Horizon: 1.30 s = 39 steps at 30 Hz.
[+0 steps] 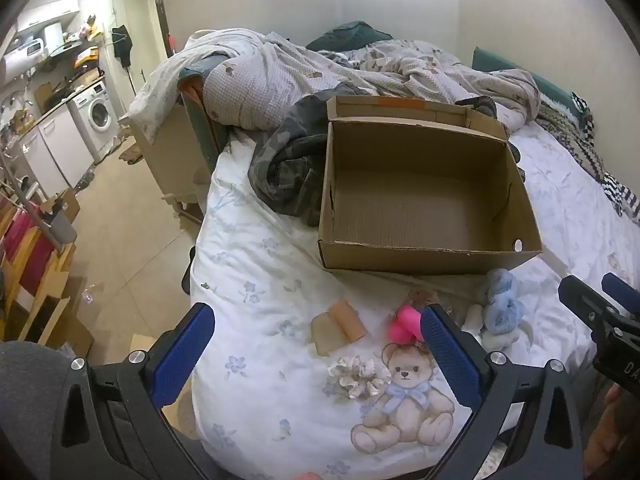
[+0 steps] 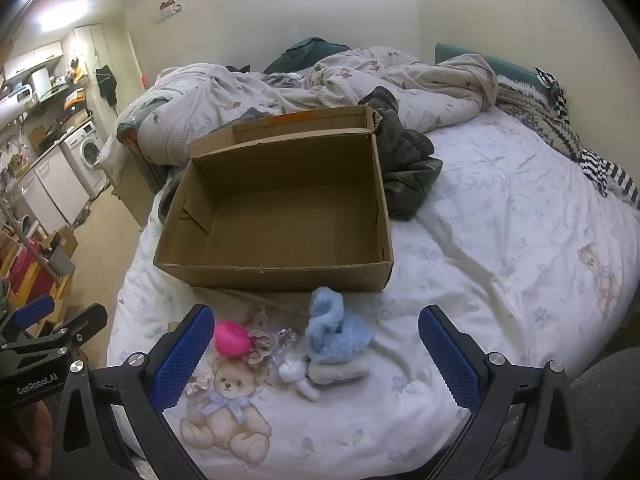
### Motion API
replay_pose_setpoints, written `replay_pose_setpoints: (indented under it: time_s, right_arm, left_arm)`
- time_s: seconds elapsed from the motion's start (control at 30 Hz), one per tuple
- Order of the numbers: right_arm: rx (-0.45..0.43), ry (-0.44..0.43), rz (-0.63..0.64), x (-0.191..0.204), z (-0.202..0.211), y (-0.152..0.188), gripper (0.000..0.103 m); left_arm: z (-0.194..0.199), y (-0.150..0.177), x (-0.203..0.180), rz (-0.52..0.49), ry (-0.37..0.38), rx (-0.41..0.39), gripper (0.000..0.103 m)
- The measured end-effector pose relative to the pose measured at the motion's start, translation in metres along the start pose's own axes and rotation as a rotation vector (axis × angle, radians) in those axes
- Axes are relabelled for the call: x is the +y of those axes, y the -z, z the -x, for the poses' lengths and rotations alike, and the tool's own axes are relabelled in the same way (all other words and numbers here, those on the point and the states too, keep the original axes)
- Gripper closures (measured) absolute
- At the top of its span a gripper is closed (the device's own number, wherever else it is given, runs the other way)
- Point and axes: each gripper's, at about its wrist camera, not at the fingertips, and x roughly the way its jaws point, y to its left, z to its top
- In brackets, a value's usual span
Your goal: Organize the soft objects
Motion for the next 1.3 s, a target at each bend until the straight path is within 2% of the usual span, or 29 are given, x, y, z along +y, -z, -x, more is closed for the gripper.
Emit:
replay_pose_setpoints:
  time_s: [1.3]
  right_arm:
    - [-0.006,0.0,0.003,-0.0014,0.0022,-0.0006,0.0]
  left_arm:
    - [0.0008,-0.0004,-0.0016,-0.015,-0.03,-0.013,0.0]
